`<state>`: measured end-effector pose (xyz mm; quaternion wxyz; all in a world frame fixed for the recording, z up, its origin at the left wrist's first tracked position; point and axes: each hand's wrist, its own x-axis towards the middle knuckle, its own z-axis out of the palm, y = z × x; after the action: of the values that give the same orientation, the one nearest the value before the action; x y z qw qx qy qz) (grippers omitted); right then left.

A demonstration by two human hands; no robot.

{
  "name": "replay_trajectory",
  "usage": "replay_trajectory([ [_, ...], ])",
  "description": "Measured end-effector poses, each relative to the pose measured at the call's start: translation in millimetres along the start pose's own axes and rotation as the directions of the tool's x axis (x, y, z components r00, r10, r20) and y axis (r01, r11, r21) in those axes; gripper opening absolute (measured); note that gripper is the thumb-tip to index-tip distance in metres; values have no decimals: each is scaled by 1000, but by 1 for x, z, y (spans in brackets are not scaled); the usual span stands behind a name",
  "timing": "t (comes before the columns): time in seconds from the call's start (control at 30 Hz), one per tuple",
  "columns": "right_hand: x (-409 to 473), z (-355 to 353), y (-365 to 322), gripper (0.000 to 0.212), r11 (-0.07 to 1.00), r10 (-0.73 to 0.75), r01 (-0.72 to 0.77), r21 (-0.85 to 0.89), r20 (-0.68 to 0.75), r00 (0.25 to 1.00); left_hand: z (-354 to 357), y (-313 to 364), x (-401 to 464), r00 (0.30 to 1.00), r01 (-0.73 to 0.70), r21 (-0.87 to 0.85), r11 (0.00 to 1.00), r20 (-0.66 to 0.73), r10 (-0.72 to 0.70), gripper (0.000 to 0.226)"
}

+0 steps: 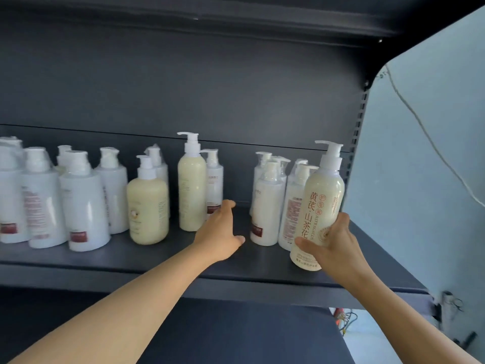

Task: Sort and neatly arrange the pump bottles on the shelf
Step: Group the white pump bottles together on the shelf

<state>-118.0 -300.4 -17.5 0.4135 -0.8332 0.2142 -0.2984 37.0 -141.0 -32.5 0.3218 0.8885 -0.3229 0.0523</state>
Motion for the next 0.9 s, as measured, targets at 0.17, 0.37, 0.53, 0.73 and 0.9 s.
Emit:
replay_trajectory([
  [0.17, -10, 43, -32, 58, 996, -76, 70, 49, 126, 989, -46, -26, -38, 960, 58, 120, 991, -278, -23, 58],
  [0.37, -14, 100, -66, 57, 988, -153, 141, 69, 221, 963, -97, -55, -62, 909, 168, 162, 972, -407, -90, 59],
  [0.53, -7, 139, -86, 58, 988, -154, 148, 47, 224, 962, -123, -73, -59, 899, 185, 152, 971, -424, -105, 50],
  [0.73, 0, 183, -101, 60, 997, -74, 70, 26, 199, 977, -139, -92, -42, 960, 106, 86, 991, -268, -80, 62],
  [0.9, 8, 203, -103, 57, 1000, -6, 4, 14, 120, 993, -145, -110, -33, 979, 20, 17, 1000, -201, -16, 62],
])
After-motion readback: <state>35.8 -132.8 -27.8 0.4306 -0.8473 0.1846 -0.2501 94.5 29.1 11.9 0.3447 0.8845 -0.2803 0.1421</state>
